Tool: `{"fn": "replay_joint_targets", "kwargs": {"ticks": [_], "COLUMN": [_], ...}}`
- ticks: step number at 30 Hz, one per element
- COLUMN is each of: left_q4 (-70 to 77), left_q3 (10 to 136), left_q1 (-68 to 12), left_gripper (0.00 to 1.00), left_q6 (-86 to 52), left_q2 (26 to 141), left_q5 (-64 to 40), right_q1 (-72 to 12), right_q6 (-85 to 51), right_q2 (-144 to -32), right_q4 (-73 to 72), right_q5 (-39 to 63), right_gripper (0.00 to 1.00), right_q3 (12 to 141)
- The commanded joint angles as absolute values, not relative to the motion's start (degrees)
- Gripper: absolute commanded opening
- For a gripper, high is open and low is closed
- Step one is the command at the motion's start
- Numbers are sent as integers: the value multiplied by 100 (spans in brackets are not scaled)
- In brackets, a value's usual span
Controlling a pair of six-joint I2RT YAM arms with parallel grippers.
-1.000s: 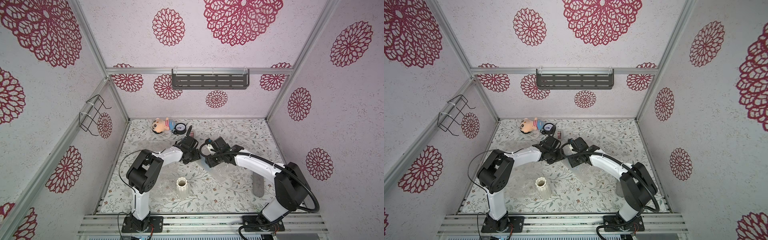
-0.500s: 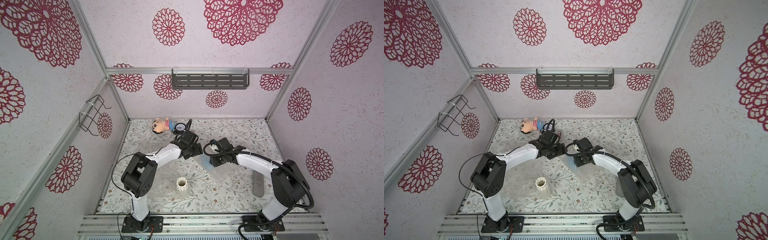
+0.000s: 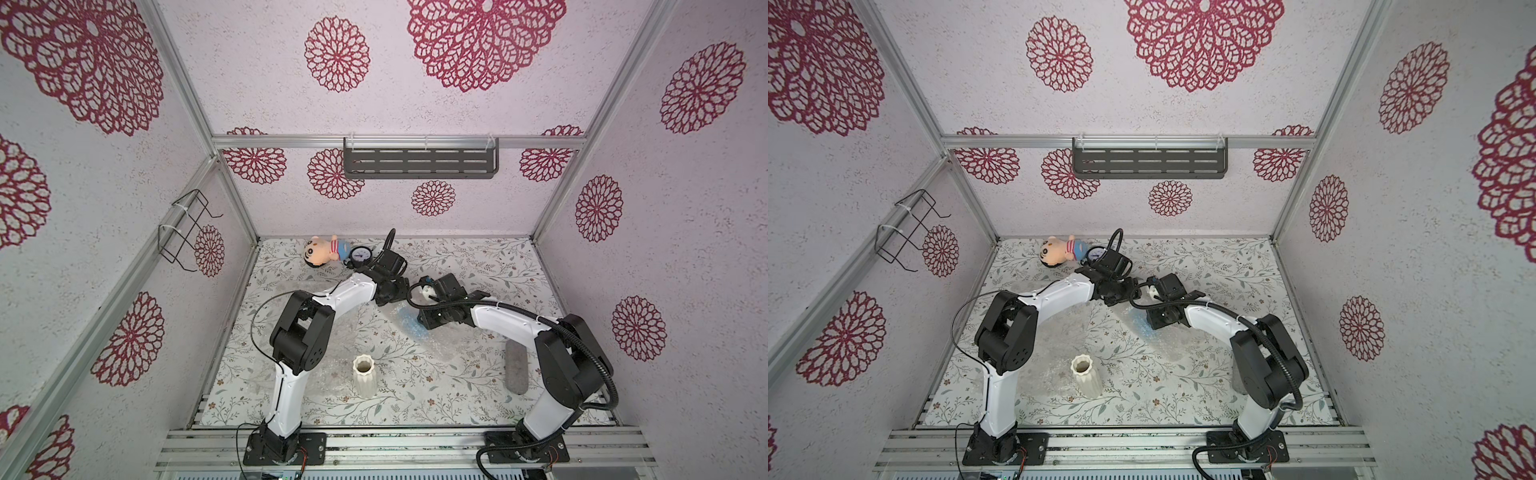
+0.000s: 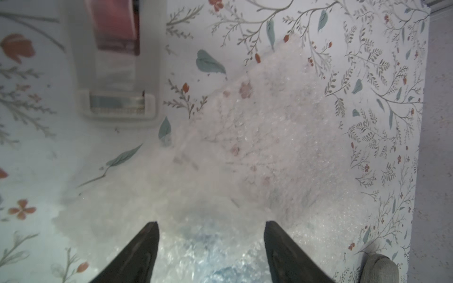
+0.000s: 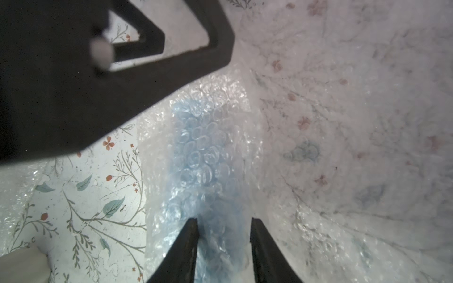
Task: Wrap vases in bubble wrap
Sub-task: Wrap the vase in bubble wrap.
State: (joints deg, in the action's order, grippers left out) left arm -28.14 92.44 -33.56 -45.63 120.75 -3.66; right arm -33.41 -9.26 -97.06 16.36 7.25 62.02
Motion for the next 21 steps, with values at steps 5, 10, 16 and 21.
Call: {"fn": "replay_joint_targets", "kwargs": {"ticks": [5, 10, 16, 21], "left_q4": [-2672, -3141, -3662, -3818], "left_q3": [9721, 10057, 10056, 9992], "left_q1": [-3249, -3270, -3313, -3322], "left_gripper": [64, 61, 58, 55], "left_q6": [-4259, -4129, -3837, -3759], "left_q2": [12563, 12952, 13063, 13112], "left_q5": [-608, -626, -471, -486], "right_q1": [-3245, -3208, -3114, -3024], "right_q6": [-1018, -1066, -1191, -1247], "right_q2": [-9655, -9557, -9341, -9009], "right_q4": [1692, 1689, 1515, 1603], "right_q5": [602, 548, 465, 376], "right_gripper": [40, 43, 55, 61], "right_q3": [5975, 5899, 5673, 5598]}}
